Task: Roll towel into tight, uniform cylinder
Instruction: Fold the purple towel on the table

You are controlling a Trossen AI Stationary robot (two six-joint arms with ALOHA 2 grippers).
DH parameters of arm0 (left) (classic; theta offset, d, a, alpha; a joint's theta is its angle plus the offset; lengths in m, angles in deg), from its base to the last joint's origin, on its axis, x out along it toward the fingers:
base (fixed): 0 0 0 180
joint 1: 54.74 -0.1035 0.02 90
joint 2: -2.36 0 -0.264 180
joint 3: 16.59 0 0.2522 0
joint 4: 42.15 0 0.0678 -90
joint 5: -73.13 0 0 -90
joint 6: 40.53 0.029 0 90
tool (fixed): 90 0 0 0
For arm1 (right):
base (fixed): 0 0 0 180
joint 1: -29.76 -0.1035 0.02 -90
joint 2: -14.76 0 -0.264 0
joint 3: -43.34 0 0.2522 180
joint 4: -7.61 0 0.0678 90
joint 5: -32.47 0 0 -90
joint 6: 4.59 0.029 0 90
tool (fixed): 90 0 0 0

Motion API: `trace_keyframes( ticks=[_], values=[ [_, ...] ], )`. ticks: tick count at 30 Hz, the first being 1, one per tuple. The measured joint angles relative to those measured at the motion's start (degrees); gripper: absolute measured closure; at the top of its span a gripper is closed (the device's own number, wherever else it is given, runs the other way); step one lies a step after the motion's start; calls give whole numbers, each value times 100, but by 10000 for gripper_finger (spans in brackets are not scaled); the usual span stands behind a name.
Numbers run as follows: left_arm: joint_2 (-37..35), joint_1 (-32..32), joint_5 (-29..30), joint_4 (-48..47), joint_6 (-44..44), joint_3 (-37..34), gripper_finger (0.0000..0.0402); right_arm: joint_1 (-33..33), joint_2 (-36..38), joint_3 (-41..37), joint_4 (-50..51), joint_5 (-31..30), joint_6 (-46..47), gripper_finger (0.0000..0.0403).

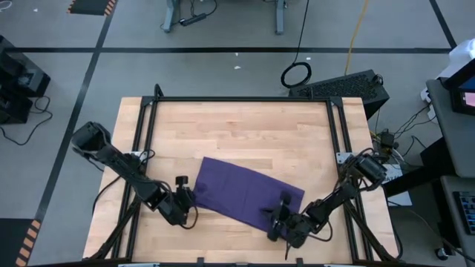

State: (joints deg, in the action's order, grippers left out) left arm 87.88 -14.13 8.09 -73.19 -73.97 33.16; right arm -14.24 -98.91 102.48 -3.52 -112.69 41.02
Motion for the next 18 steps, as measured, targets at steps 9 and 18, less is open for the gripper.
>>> trace_keyframes(
  ticks=[9,18],
  values=[
    [362,-84,143,10,88,0,317,54,-7,-1,769,102,684,401],
    [-66,-74,8,-596,-170,189,373,54,-9,-2,1370,155,1435,402]
  ],
)
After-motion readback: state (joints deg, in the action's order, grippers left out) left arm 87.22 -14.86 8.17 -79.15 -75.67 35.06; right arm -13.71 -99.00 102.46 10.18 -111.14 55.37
